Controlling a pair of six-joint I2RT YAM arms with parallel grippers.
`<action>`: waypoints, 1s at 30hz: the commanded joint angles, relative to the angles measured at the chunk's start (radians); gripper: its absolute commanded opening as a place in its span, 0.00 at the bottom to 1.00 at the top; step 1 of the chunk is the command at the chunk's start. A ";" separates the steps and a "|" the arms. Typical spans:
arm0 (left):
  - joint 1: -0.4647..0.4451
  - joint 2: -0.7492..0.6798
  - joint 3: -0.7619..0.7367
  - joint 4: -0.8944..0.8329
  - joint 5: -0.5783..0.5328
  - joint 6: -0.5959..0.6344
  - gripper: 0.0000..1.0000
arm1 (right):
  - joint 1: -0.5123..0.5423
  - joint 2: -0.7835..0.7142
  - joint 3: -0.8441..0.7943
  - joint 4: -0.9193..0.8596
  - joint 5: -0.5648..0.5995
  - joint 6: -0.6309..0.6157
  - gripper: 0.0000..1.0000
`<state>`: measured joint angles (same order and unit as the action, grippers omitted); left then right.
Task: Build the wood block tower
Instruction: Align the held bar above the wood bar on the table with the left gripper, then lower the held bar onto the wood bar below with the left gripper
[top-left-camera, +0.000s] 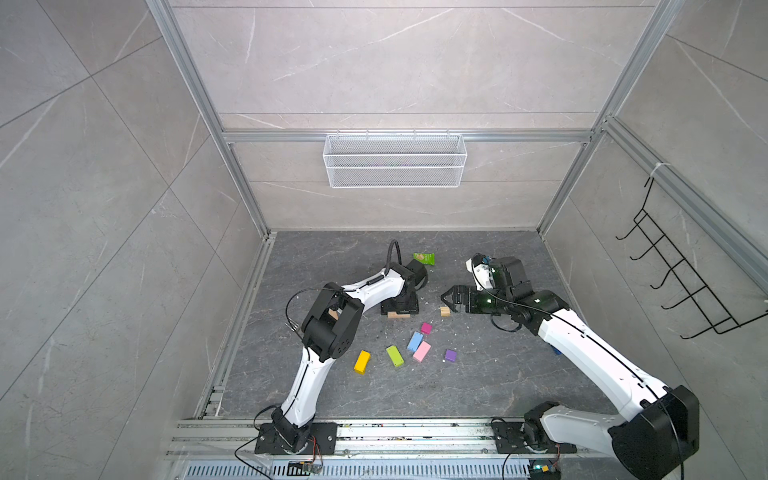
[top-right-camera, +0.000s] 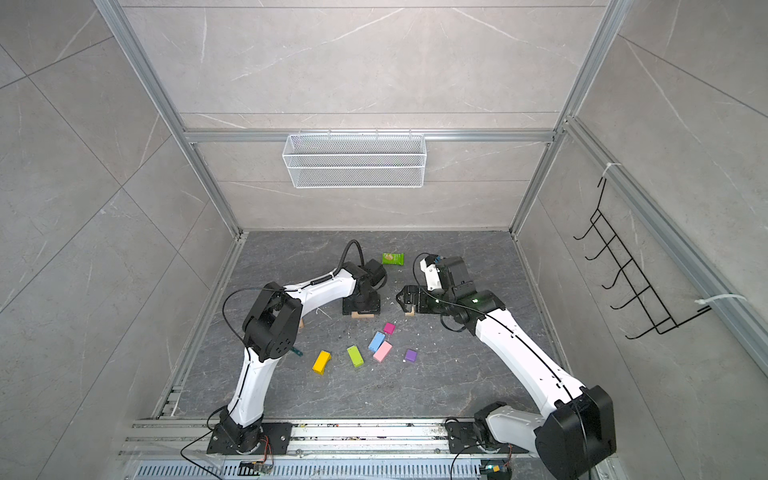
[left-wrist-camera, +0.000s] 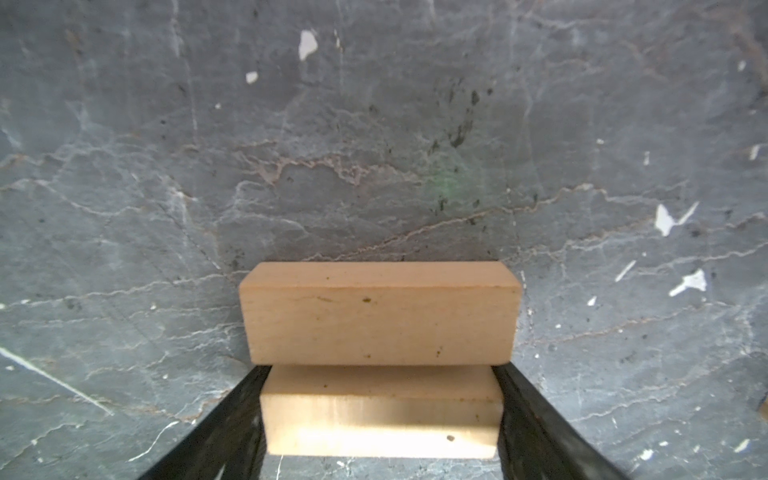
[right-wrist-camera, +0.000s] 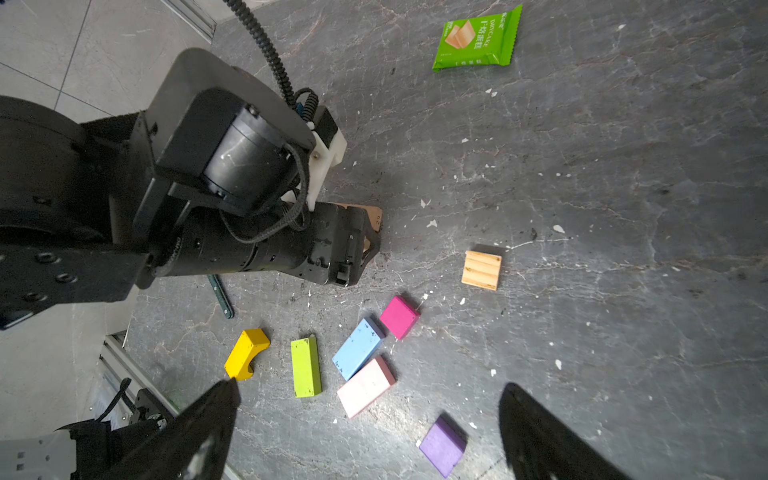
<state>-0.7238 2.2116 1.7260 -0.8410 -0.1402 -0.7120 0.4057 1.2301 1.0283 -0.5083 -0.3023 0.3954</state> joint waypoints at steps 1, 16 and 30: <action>0.014 0.020 0.021 -0.006 -0.025 -0.023 0.66 | 0.004 -0.012 -0.003 -0.023 0.008 -0.012 0.99; 0.024 0.023 0.018 0.013 -0.020 -0.018 0.66 | 0.003 -0.017 0.001 -0.037 0.012 -0.020 0.99; 0.026 0.035 0.029 0.016 -0.025 -0.010 0.66 | 0.004 -0.013 -0.001 -0.035 0.012 -0.020 0.99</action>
<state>-0.7113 2.2169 1.7332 -0.8333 -0.1471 -0.7120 0.4057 1.2301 1.0283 -0.5240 -0.3023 0.3950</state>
